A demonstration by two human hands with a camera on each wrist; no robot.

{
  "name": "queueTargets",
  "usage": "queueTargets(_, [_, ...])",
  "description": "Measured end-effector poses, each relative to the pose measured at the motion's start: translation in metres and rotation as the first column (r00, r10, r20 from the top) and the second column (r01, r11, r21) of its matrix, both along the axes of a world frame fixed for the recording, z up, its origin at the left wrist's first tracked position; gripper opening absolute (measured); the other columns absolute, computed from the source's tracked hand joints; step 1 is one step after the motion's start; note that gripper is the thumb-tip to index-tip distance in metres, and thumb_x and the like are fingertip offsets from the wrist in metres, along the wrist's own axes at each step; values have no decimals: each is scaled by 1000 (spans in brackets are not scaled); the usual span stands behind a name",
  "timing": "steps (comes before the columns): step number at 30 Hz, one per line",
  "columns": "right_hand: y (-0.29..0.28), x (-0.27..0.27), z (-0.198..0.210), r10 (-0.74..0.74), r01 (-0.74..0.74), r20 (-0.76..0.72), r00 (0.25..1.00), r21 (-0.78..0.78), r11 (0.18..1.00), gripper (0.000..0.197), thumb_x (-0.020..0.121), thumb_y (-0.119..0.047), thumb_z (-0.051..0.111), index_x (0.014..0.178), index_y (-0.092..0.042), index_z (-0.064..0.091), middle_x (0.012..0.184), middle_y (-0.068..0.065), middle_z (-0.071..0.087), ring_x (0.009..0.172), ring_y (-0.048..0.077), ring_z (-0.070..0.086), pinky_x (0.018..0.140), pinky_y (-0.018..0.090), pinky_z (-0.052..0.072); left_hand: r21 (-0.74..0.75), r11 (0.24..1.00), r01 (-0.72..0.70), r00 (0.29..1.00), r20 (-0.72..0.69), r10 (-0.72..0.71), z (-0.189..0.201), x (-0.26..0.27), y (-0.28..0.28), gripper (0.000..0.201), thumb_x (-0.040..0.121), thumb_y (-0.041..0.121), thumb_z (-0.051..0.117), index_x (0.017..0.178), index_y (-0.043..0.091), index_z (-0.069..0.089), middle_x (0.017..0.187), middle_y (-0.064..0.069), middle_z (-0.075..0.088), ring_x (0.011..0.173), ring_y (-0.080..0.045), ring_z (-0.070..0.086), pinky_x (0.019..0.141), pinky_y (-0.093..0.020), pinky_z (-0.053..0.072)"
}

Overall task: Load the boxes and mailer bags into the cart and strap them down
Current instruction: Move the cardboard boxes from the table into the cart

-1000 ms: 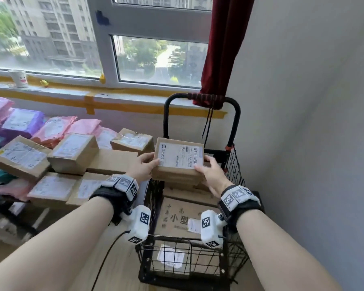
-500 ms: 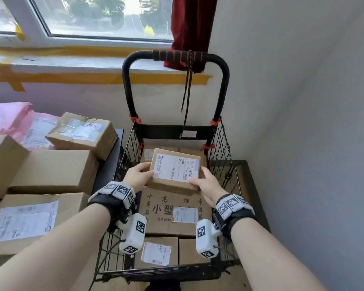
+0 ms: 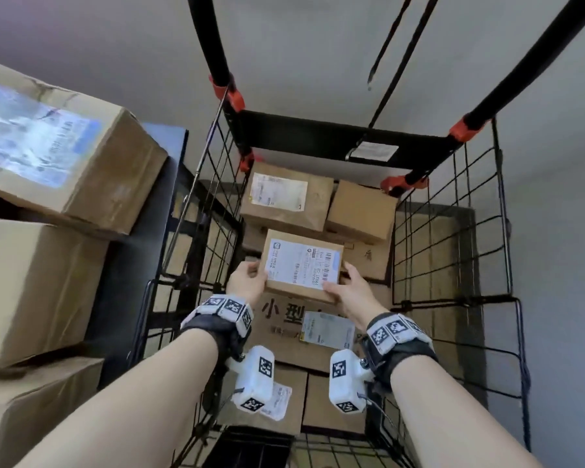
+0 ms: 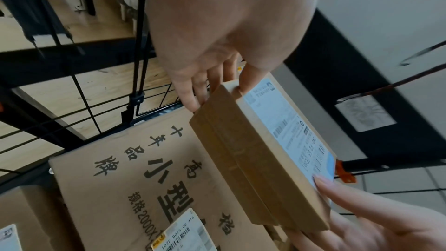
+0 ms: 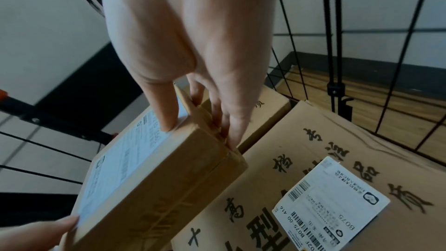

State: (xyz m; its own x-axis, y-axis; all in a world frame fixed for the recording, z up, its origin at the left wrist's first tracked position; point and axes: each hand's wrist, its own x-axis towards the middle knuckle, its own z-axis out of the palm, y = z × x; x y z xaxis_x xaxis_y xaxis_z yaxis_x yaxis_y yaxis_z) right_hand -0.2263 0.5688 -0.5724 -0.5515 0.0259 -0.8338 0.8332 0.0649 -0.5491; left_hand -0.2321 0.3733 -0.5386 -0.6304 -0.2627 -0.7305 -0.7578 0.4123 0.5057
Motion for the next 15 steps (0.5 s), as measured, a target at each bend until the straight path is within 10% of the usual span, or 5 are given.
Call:
queueTargets(7, [-12,-26,-52,108,-108,59,992,11,994,77,88,-2,61,150,-14,17,146,10,42,132,23,44,102,29,37,-33,999,-18,1000,23,19,-66,-10,-14,37,96,23,50,130,9,52,124,-8,58,115,-27,54,84,-26,39])
queueTargets(15, [-33,-48,-79,78,-79,36,996,36,996,72,89,6,53,149,-19,21,146,6,43,133,21,44,110,45,38,92,982,-164,986,1,164,-88,-22,-30,40,96,24,50,136,19,47,131,-5,55,120,-20,51,106,-39,40])
